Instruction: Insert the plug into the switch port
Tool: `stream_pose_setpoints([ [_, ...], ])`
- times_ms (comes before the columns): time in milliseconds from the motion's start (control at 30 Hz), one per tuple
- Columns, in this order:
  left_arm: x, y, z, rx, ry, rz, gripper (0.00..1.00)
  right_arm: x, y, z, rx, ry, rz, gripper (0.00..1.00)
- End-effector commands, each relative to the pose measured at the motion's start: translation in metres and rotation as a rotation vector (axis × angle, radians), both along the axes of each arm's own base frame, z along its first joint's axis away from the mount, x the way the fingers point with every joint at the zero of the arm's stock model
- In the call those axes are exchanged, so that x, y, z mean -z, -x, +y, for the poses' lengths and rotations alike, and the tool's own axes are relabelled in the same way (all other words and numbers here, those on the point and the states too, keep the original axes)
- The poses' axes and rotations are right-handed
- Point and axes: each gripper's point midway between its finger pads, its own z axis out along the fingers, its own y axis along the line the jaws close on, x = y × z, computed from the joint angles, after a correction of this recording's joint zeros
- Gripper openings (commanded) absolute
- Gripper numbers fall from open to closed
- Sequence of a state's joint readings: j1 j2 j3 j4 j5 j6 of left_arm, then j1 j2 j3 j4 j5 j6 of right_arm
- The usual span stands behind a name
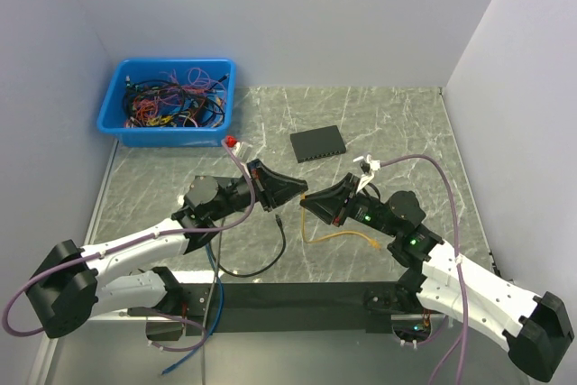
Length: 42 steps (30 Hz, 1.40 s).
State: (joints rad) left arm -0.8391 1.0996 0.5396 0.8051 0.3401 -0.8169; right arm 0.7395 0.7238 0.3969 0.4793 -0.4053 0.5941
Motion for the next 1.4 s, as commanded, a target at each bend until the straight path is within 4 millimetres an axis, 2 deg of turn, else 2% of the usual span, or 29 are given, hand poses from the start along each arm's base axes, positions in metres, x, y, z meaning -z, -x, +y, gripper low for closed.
stream_pose_setpoints([
  [0,-0.011,0.007,0.002,0.025,0.044,-0.035,0.01,-0.019,0.0,0.0,-0.004,-0.05,-0.042,0.27],
  [233,-0.009,0.006,0.0,0.028,0.04,-0.032,0.01,-0.023,0.0,-0.001,-0.002,-0.059,-0.049,0.25],
  [367,-0.01,0.006,0.001,0.029,0.044,-0.034,0.01,-0.021,0.001,0.0,-0.013,-0.061,-0.043,0.21],
  [533,-0.008,0.003,0.0,0.017,0.036,-0.031,0.01,-0.019,0.002,0.003,-0.028,-0.063,-0.036,0.0],
  [567,-0.007,0.002,0.0,0.013,0.032,-0.029,0.04,-0.019,0.001,0.002,-0.021,-0.06,-0.034,0.0],
  [633,-0.004,-0.001,0.001,-0.008,0.02,-0.023,0.18,-0.014,-0.007,0.0,0.025,-0.042,-0.019,0.0],
  [667,-0.003,-0.005,0.003,-0.029,0.016,-0.02,0.3,-0.012,-0.01,0.0,0.038,-0.035,-0.016,0.0],
  [800,0.002,-0.013,0.008,-0.093,-0.013,-0.009,0.55,0.002,-0.022,0.001,0.076,0.018,0.021,0.0],
  [833,0.007,-0.016,0.01,-0.112,-0.035,0.005,0.58,0.009,-0.032,-0.001,0.118,0.051,0.042,0.0],
  [900,0.006,-0.023,0.017,-0.164,-0.042,0.008,0.63,0.016,-0.048,-0.008,0.2,0.098,0.069,0.0],
  [933,0.008,-0.026,0.019,-0.185,-0.056,0.007,0.64,0.026,-0.065,-0.017,0.297,0.159,0.108,0.0],
  [1000,0.014,-0.037,0.026,-0.246,-0.09,0.022,0.67,0.036,-0.085,-0.032,0.416,0.229,0.146,0.0],
  [1033,0.017,-0.042,0.029,-0.275,-0.112,0.023,0.67,0.044,-0.094,-0.038,0.46,0.295,0.179,0.0],
  [1067,0.025,-0.048,0.032,-0.308,-0.152,0.052,0.66,0.049,-0.11,-0.055,0.563,0.333,0.198,0.0],
  [1167,0.038,-0.068,0.042,-0.397,-0.207,0.102,0.65,0.065,-0.136,-0.082,0.726,0.482,0.258,0.0],
  [1200,0.042,-0.074,0.046,-0.416,-0.217,0.115,0.65,0.068,-0.152,-0.089,0.773,0.52,0.283,0.0],
  [1233,0.046,-0.085,0.052,-0.474,-0.219,0.139,0.65,0.077,-0.158,-0.096,0.794,0.574,0.298,0.0],
  [1267,0.054,-0.091,0.051,-0.485,-0.236,0.161,0.65,0.081,-0.166,-0.102,0.824,0.604,0.312,0.0],
  [1300,0.058,-0.098,0.054,-0.504,-0.245,0.173,0.64,0.087,-0.181,-0.124,0.915,0.633,0.344,0.0],
  [1367,0.067,-0.111,0.05,-0.529,-0.27,0.2,0.64,0.102,-0.203,-0.135,0.957,0.671,0.424,0.0],
])
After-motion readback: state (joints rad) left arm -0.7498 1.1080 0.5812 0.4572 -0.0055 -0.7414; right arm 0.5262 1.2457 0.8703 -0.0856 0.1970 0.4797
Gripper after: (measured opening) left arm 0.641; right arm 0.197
